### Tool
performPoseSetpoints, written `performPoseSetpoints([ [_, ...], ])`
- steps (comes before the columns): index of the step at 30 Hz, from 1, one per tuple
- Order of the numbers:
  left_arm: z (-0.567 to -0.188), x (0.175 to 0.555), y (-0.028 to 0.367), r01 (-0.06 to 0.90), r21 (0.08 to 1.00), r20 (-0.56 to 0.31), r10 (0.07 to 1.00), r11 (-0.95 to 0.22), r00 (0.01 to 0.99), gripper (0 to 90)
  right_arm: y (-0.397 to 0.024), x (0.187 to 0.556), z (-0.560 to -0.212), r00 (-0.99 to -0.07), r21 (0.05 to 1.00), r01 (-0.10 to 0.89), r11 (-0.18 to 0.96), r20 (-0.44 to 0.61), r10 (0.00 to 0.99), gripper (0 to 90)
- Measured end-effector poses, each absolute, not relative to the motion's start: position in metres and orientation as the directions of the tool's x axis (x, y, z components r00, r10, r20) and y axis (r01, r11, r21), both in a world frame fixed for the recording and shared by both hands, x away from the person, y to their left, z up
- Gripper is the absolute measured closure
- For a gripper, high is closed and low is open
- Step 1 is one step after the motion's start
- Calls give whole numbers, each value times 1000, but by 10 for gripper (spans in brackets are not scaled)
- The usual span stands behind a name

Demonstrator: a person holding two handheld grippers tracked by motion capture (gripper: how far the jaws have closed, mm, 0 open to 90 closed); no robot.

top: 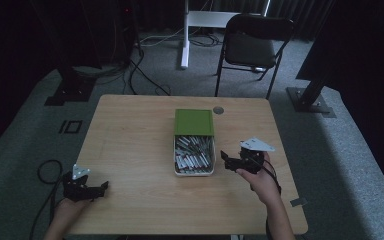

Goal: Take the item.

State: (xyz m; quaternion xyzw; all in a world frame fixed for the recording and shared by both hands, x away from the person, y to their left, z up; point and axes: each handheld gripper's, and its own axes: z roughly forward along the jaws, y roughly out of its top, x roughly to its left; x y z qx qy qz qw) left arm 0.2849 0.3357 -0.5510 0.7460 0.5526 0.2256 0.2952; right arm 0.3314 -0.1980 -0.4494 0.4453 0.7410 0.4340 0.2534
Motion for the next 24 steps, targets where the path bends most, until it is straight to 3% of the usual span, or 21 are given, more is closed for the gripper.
performPoseSetpoints([
  [19, -551, 285, 336, 691, 690, 11, 958, -215, 288, 14, -152, 331, -443, -570, 882, 403, 242, 35, 821, 192],
  [24, -551, 285, 336, 691, 690, 11, 958, -215, 288, 14, -138, 327, -447, -603, 882, 384, 274, 15, 798, 275],
])
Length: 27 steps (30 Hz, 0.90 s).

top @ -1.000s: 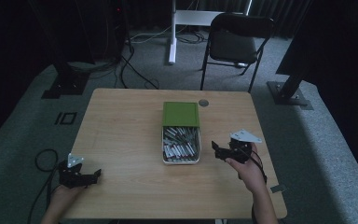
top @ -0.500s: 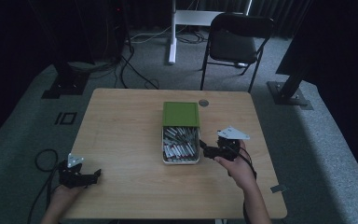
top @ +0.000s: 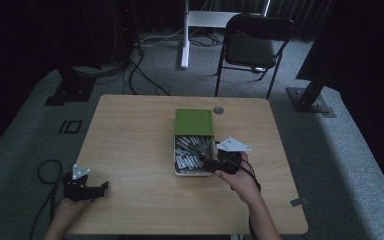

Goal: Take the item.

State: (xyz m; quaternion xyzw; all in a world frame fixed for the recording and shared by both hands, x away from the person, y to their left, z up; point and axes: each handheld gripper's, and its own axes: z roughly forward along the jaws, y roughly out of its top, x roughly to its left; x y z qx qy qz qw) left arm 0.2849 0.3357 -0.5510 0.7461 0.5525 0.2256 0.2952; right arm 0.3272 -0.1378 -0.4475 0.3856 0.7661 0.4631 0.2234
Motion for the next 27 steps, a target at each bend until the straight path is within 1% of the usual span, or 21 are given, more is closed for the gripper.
performPoseSetpoints([
  [1, -551, 285, 336, 691, 690, 11, 958, -215, 288, 14, -138, 327, -447, -603, 882, 384, 274, 15, 798, 275],
  [2, -551, 285, 336, 691, 690, 10, 958, -215, 288, 14, -133, 326, -451, -614, 881, 370, 293, -5, 789, 351],
  [3, -551, 285, 336, 691, 690, 10, 958, -215, 288, 14, -133, 326, -451, -614, 881, 370, 293, -5, 789, 351],
  [4, -551, 285, 336, 691, 690, 10, 958, -215, 288, 14, -132, 325, -452, -617, 880, 363, 306, -19, 787, 383],
  [6, -551, 285, 336, 691, 690, 10, 958, -215, 288, 14, -130, 325, -455, -633, 875, 354, 329, -34, 773, 411],
  [7, -551, 285, 336, 691, 690, 10, 958, -215, 288, 14, -128, 325, -459, -658, 865, 353, 356, -41, 752, 478],
  [9, -551, 285, 336, 691, 690, 10, 958, -215, 288, 14, -127, 324, -462, -659, 860, 355, 366, -47, 751, 483],
  [10, -551, 285, 336, 691, 690, 10, 958, -215, 288, 14, -126, 324, -464, -663, 855, 358, 375, -50, 747, 525],
  [11, -551, 285, 336, 691, 690, 10, 958, -215, 288, 14, -126, 324, -466, -667, 848, 364, 384, -50, 743, 536],
  [12, -551, 285, 336, 691, 690, 11, 958, -215, 288, 14, -125, 323, -468, -668, 846, 363, 391, -56, 742, 565],
  [14, -551, 285, 336, 691, 690, 11, 958, -215, 288, 14, -124, 321, -473, -680, 835, 370, 408, -57, 731, 662],
  [15, -551, 285, 336, 691, 690, 11, 958, -215, 288, 14, -124, 321, -473, -680, 835, 370, 408, -57, 731, 662],
  [16, -551, 285, 336, 691, 690, 10, 958, -215, 287, 14, -122, 321, -477, -668, 817, 367, 445, -102, 738, 719],
  [17, -551, 285, 336, 691, 690, 10, 958, -215, 287, 14, -122, 320, -479, -665, 813, 371, 449, -104, 740, 739],
  [19, -551, 285, 336, 691, 690, 10, 958, -215, 287, 14, -122, 320, -479, -665, 813, 371, 449, -104, 740, 739],
  [20, -551, 285, 336, 691, 690, 10, 958, -215, 287, 14, -121, 320, -483, -654, 809, 394, 437, -87, 752, 769],
  [25, -551, 285, 336, 692, 689, 12, 957, -217, 289, 14, -119, 320, -490, -630, 795, 406, 452, -115, 768, 772],
  [27, -551, 285, 336, 692, 689, 12, 957, -217, 289, 14, -117, 320, -493, -616, 796, 417, 439, -108, 781, 779],
])
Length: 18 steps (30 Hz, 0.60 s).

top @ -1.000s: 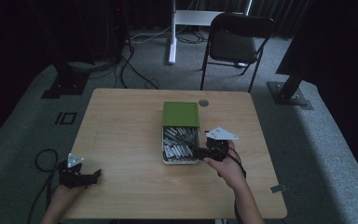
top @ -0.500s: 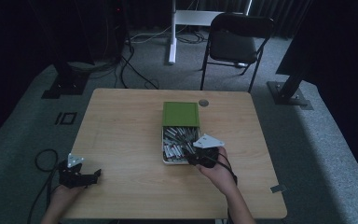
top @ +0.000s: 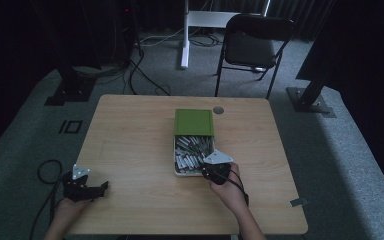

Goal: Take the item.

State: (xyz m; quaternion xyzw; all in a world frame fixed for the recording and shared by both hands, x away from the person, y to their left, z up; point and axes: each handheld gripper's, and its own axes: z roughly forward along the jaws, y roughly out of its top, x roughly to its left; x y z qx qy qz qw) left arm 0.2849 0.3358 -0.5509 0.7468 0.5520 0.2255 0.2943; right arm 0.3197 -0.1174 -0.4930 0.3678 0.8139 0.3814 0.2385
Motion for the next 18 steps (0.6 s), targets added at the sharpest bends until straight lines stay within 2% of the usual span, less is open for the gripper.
performPoseSetpoints([
  [5, -551, 285, 336, 692, 688, 12, 957, -218, 289, 14, -113, 320, -499, -587, 788, 428, 442, -129, 799, 771],
  [12, -551, 285, 336, 692, 689, 12, 957, -217, 289, 14, -110, 323, -505, -548, 775, 452, 441, -149, 823, 859],
  [18, -551, 285, 336, 692, 689, 12, 957, -217, 289, 14, -111, 324, -499, -543, 772, 471, 427, -127, 830, 868],
])
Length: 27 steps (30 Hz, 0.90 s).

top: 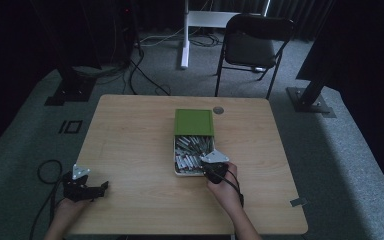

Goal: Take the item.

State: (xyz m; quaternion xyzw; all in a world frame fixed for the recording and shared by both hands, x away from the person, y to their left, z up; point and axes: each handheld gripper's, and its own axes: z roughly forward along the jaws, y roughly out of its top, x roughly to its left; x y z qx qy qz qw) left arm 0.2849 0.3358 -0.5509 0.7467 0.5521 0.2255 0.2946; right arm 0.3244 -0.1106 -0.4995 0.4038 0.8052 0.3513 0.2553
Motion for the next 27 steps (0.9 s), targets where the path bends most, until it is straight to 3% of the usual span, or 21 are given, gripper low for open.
performPoseSetpoints([
  [17, -551, 285, 336, 691, 690, 10, 958, -215, 287, 14, -123, 317, -439, -574, 870, 397, 292, -12, 819, 876],
  [27, -551, 285, 336, 691, 690, 10, 958, -215, 287, 14, -152, 323, -404, -516, 910, 354, 215, -2, 857, 876],
])
